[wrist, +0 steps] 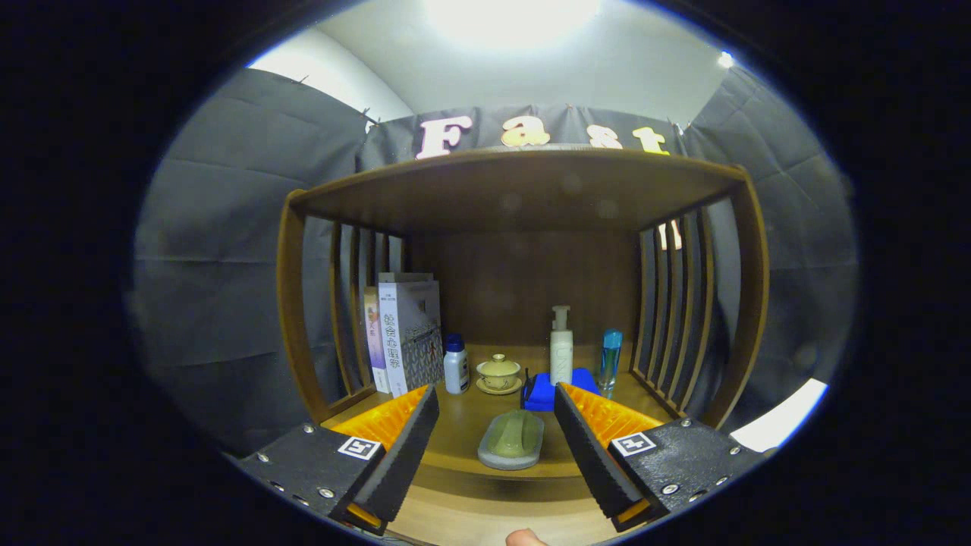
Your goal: Pull open the drawer, take out the items inside it, and place them on the countertop above the cabinet.
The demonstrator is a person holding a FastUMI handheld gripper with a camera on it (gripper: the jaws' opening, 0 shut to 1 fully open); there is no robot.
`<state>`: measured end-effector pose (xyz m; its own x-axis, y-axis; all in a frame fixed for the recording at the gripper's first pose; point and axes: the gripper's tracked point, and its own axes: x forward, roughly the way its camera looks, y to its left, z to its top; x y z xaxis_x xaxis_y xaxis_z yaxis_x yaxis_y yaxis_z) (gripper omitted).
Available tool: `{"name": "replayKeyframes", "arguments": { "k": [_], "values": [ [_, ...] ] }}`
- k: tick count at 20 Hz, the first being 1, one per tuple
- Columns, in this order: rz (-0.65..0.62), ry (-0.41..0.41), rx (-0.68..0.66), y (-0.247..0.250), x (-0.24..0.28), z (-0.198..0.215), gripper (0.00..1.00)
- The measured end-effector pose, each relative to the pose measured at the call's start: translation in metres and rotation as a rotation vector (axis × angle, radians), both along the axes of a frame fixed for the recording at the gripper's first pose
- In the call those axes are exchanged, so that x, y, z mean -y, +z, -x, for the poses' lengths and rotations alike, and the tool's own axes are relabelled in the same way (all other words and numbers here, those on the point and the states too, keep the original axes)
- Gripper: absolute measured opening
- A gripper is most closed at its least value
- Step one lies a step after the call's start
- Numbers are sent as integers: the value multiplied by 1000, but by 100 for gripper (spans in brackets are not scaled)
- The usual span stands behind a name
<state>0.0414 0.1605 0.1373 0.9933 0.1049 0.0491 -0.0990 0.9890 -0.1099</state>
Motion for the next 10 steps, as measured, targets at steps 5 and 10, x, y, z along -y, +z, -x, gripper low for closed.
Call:
{"name": "replayKeyframes", "arguments": {
  "k": [5, 10],
  "values": [
    [8, 16, 40, -7, -13, 42, 95],
    [-1, 21, 68, -20, -18, 82, 95]
  ]
}}
